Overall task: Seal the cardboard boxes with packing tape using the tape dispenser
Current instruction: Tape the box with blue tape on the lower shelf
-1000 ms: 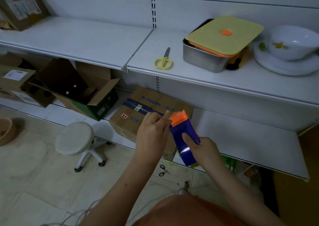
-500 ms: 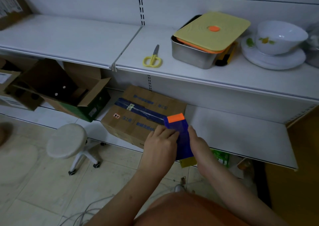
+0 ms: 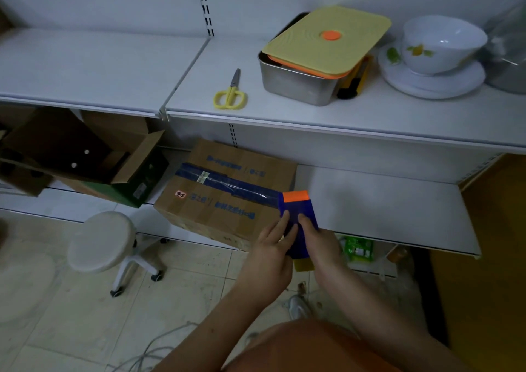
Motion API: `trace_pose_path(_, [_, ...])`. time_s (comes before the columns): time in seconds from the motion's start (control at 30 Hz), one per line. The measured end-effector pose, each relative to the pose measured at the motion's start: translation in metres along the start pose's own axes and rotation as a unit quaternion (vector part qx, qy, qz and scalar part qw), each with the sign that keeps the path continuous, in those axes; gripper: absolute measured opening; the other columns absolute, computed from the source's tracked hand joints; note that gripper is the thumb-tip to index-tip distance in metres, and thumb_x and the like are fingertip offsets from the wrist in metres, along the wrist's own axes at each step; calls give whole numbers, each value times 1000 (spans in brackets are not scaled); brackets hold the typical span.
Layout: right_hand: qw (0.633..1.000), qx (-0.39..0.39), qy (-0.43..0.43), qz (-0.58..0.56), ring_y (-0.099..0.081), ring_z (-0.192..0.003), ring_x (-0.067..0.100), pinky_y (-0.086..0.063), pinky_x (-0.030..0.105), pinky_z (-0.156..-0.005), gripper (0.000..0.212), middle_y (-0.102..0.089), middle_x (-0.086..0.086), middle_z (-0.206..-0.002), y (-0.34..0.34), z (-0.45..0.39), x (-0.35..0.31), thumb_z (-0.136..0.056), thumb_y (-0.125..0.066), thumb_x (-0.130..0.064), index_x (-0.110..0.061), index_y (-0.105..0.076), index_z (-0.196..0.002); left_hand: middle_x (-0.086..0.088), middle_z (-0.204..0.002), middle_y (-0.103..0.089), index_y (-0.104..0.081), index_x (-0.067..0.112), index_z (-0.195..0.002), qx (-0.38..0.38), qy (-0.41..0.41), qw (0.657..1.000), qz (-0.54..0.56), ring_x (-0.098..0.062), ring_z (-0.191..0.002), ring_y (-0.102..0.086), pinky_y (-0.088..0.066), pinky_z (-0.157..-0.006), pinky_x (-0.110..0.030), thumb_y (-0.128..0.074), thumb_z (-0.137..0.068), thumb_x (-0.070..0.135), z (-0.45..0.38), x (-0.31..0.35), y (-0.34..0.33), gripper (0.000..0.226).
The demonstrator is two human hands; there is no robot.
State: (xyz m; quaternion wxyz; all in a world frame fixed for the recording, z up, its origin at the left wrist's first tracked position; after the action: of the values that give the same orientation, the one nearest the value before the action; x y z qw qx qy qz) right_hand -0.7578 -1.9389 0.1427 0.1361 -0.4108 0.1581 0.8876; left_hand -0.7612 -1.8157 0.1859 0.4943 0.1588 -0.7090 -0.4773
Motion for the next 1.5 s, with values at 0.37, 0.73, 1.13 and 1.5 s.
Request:
trace_pose_path(0.37, [995,-20,12,98,-68,-80,26,-50,33,-71,47,-71,11,-86,19,-35,10,-92,-56,-54,-9,-63,-84,15,-105,-69,-58,34,-124,59,267,912,305,4,-95,-65,-51,-73,-10,-56,-98,10,13,-66,-16,35])
trace_pose_path(0.73, [882,-110,97,447,-64,-68,18,-44,27,-58,46,-68,5,-77,34,-77,15,-92,-51,-60,-17,-63,-85,-17,-141,-46,-36,8,-148,135,606,635,459,-35,-126,-51,-54,-93,-44,-64,-96,34,3,-183,-85,64])
trace_pose_path(1.13, [909,-98,153,376,-46,-48,20,-29,29,-50,56,-46,4,-47,29,-153,-29,-91,-61,-49,-15,-42,-51,-7,-163,24,18,28,-156,20,431,897,-93,-31,-149,21,2,-122,-53,-47,-100,44,-90,-249,-47,87])
trace_pose_path(1.5, [959,-78,95,256,-65,-73,19,-45,28,-61,42,-69,6,-80,28,-239,-53,-90,-62,-52,-10,-68,-87,-27,-158,27,21,21,-155,-105,233,935,-246,-42,-148,22,-5,-117,-65,-56,-88,51,-123,-162,-163,107])
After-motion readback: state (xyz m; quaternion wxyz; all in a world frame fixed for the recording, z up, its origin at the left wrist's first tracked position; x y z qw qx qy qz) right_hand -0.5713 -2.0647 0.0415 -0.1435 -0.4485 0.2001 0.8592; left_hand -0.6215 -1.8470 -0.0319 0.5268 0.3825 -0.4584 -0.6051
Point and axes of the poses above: each hand's wrist, its own z-axis away from the middle knuckle, its own y-axis out of the back of the hand, x = y × z, the point moved 7 cm from there along -z, towards the middle knuckle
